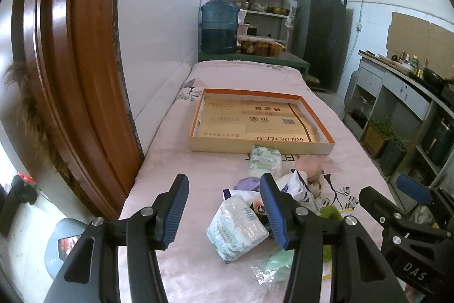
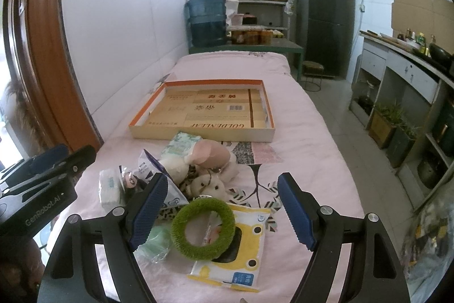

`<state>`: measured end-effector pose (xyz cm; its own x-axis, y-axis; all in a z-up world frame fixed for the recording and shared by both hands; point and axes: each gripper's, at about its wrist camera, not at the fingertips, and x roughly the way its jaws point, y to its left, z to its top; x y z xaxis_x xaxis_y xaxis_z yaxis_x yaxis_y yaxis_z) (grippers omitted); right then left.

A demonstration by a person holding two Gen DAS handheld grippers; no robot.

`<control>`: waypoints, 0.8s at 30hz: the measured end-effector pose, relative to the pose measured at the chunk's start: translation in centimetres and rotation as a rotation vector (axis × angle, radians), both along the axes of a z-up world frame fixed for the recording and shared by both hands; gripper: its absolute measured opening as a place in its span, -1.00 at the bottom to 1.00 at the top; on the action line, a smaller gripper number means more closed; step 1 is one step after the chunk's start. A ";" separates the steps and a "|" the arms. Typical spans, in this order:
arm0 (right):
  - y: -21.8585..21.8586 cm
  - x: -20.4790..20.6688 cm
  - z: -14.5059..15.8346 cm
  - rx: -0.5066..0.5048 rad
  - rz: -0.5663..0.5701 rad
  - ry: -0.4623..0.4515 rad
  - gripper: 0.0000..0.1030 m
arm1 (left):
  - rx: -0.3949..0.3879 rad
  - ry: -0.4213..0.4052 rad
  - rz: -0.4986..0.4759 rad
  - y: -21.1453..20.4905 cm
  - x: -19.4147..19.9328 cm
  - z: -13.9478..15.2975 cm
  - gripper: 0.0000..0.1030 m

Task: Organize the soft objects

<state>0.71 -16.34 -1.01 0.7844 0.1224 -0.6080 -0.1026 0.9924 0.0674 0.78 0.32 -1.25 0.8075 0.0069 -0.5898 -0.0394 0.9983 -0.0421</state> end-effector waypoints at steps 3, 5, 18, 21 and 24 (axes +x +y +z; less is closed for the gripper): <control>0.0 0.1 0.0 0.002 0.002 0.004 0.57 | -0.001 0.001 0.001 0.0 0.0 -0.1 0.02; -0.1 0.1 -0.1 0.004 0.004 0.006 0.57 | -0.002 0.002 0.002 0.0 -0.1 -0.1 0.02; 0.0 0.1 -0.2 0.004 0.003 0.008 0.57 | -0.004 0.005 0.001 -0.1 -0.2 -0.3 0.02; 0.0 0.0 -0.2 0.005 0.004 0.008 0.57 | -0.005 0.005 0.001 -0.1 -0.2 -0.3 0.02; 0.0 0.0 -0.2 0.005 0.003 0.008 0.57 | -0.006 0.004 0.001 0.0 -0.1 -0.2 0.02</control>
<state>0.75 -16.37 -1.23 0.7788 0.1279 -0.6140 -0.1051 0.9918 0.0733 0.64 0.34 -1.48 0.8049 0.0044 -0.5933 -0.0405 0.9981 -0.0475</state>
